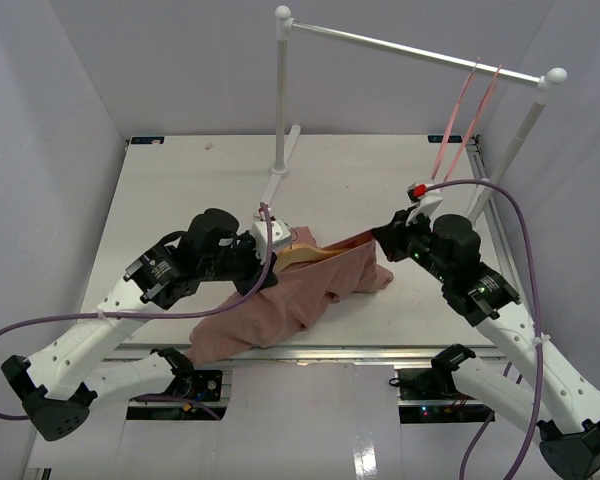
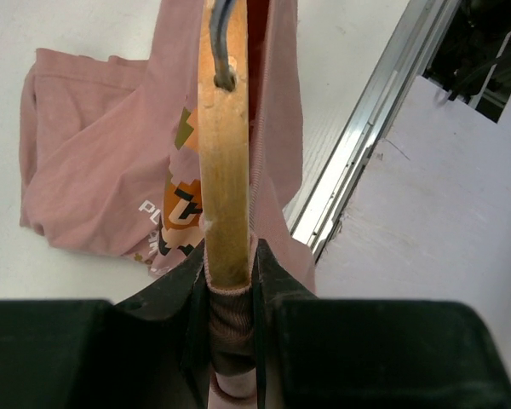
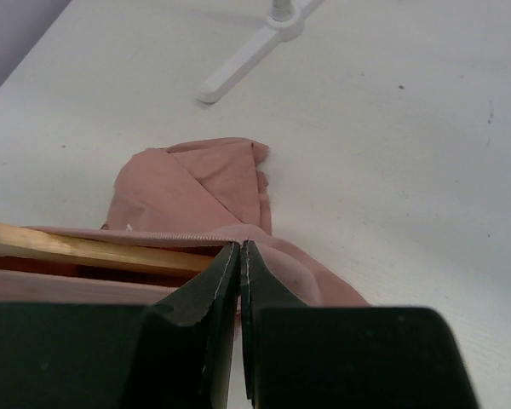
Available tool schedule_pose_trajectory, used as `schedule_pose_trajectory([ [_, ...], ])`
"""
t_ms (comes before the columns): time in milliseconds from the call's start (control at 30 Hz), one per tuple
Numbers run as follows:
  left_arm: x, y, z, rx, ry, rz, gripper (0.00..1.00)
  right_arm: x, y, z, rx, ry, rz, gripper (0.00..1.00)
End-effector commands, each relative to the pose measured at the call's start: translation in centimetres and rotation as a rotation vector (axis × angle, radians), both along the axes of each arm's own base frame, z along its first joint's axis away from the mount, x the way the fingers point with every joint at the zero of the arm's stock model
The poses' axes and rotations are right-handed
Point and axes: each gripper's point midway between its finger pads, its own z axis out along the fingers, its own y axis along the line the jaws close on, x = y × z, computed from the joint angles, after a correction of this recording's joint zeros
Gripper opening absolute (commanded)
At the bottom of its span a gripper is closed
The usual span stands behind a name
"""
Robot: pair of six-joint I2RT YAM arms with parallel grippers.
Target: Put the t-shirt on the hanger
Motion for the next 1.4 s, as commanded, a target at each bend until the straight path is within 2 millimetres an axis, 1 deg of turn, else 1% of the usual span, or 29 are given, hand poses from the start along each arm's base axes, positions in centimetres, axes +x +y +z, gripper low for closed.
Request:
schedule_pose_trajectory([
  [0, -1.0, -1.6, 2.2, -0.126, -0.028, -0.092, 0.0, -3.2, 3.8, 2.4, 0.029, -0.028, 0.285, 0.08],
  [33, -1.4, -2.0, 2.1, -0.145, -0.019, -0.122, 0.0, -4.4, 4.9, 2.5, 0.039, -0.026, 0.368, 0.08],
  [133, -2.5, -2.8, 2.0, -0.192, 0.0, -0.19, 0.0, -7.0, 6.7, 2.8, 0.047, -0.024, 0.521, 0.08],
  [200, -3.2, -3.2, 1.9, -0.217, 0.013, -0.231, 0.0, -8.1, 7.6, 2.2, 0.019, -0.004, 0.587, 0.1],
  [233, -3.7, -3.3, 1.9, -0.231, 0.025, -0.259, 0.0, -8.9, 7.9, 2.0, 0.001, 0.002, 0.63, 0.14],
  [267, -4.0, -3.5, 2.0, -0.241, 0.031, -0.276, 0.0, -9.1, 8.3, 1.6, -0.013, 0.012, 0.652, 0.16],
  [333, -4.5, -3.7, 1.8, -0.257, 0.041, -0.307, 0.0, -9.2, 8.6, 1.4, -0.016, 0.005, 0.668, 0.26],
  [433, -4.9, -3.7, 1.3, -0.263, 0.055, -0.329, 0.0, -9.9, 9.1, 2.7, 0.018, -0.043, 0.717, 0.41],
  [533, -5.5, -3.6, 1.1, -0.271, 0.056, -0.355, 0.0, -10.7, 9.6, 4.7, 0.045, -0.117, 0.77, 0.48],
  [567, -5.5, -3.5, 1.0, -0.271, 0.057, -0.354, 0.0, -10.9, 9.8, 5.3, 0.047, -0.136, 0.785, 0.5],
  [633, -5.7, -3.5, 1.1, -0.275, 0.058, -0.357, 0.0, -11.9, 10.3, 6.0, 0.057, -0.16, 0.856, 0.53],
  [767, -6.0, -3.5, 1.9, -0.297, 0.052, -0.37, 0.0, -13.6, 11.4, 6.5, 0.065, -0.174, 0.97, 0.58],
  [900, -6.2, -3.5, 2.5, -0.311, 0.043, -0.378, 0.0, -13.9, 11.7, 7.1, 0.054, -0.232, 1.002, 0.61],
  [1067, -6.3, -3.4, 2.5, -0.313, 0.041, -0.38, 0.0, -14.2, 12.0, 8.2, 0.068, -0.253, 1.028, 0.65],
  [1167, -6.5, -3.4, 2.6, -0.322, 0.04, -0.389, 0.0, -14.3, 12.2, 8.0, 0.062, -0.239, 1.041, 0.67],
  [1267, -6.8, -3.5, 2.9, -0.335, 0.038, -0.404, 0.0, -13.9, 12.6, 7.2, 0.049, -0.223, 1.033, 0.67],
  [1367, -6.9, -3.7, 3.3, -0.35, 0.039, -0.419, 0.0, -13.8, 13.2, 6.3, 0.043, -0.198, 1.051, 0.65],
])
